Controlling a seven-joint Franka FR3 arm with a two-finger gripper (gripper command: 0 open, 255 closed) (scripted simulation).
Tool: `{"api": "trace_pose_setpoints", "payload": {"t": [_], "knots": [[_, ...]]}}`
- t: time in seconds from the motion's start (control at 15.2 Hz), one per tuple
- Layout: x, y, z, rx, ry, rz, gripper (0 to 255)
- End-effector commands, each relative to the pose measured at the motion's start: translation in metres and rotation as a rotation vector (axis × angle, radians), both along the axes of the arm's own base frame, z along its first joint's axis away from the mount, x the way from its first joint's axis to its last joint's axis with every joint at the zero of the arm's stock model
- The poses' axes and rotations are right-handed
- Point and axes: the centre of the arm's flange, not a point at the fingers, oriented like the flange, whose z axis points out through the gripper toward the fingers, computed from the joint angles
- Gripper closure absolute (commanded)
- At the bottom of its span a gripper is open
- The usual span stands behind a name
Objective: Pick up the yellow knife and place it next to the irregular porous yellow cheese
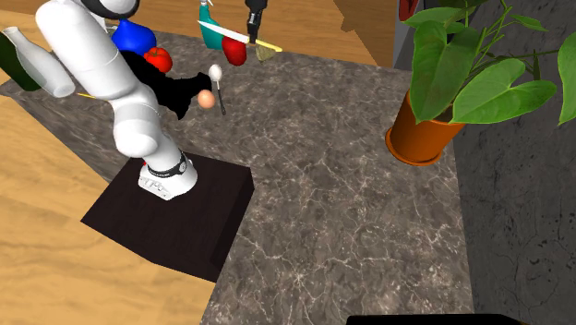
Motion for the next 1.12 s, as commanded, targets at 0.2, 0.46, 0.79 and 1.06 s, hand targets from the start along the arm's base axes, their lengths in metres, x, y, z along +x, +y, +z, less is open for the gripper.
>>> {"api": "trace_pose_setpoints", "payload": {"t": [0.2,0.46,0.79,1.06], "knots": [[-0.048,0.043,0.001,0.000,0.000,-0.002,255],[-0.088,0.078,0.001,0.000,0.000,-0.002,255],[-0.138,0.121,0.001,0.000,0.000,-0.002,255],[-0.178,0.156,0.001,0.000,0.000,-0.002,255]]}}
